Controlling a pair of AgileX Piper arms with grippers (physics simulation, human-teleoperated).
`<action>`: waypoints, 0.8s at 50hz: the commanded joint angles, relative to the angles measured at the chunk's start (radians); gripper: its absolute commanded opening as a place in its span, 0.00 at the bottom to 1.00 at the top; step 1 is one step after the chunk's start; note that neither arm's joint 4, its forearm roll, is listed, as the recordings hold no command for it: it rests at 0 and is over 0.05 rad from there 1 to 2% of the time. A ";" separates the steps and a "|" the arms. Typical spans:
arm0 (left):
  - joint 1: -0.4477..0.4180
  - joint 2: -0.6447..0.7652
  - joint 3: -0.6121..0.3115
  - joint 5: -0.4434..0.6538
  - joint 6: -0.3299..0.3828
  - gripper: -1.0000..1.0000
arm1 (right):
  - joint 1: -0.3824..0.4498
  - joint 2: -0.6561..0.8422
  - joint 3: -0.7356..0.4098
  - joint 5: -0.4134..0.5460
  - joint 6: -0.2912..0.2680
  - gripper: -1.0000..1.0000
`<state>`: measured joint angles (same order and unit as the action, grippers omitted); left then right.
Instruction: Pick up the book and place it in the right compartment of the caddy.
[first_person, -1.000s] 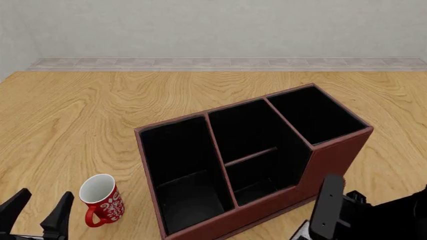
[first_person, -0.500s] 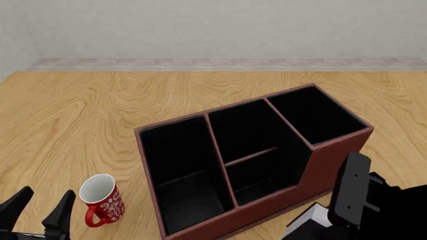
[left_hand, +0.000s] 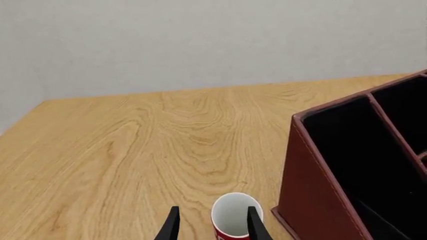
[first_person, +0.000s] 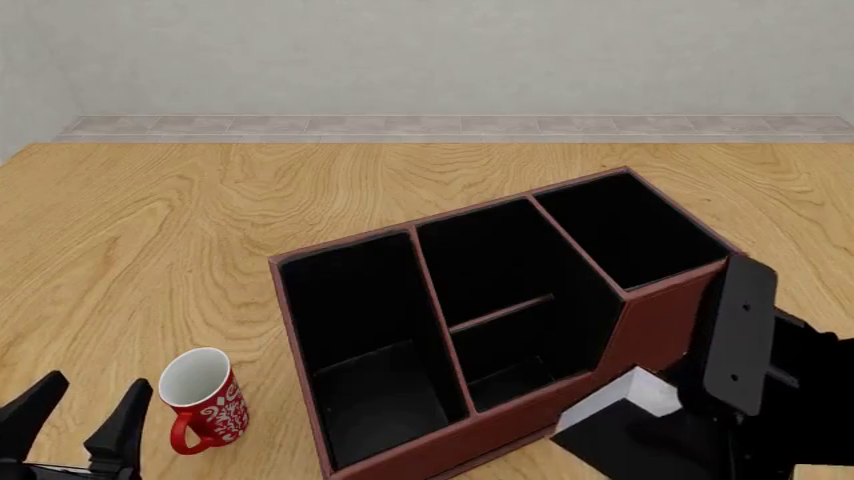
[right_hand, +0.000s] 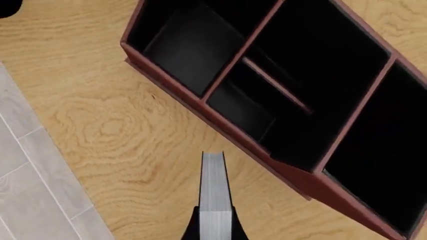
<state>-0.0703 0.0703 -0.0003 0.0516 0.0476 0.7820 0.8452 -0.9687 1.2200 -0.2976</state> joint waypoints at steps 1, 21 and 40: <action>-0.003 -0.007 0.000 0.005 0.001 1.00 | -0.014 0.009 -0.053 0.000 -0.013 0.00; -0.003 -0.005 -0.005 -0.002 0.000 1.00 | -0.106 0.043 -0.186 0.000 -0.136 0.00; -0.004 -0.001 -0.005 -0.003 -0.001 1.00 | -0.128 0.078 -0.292 0.000 -0.181 0.00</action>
<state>-0.0730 0.0658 -0.0069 0.0509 0.0467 0.6726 0.9090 -1.1974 1.2200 -0.4691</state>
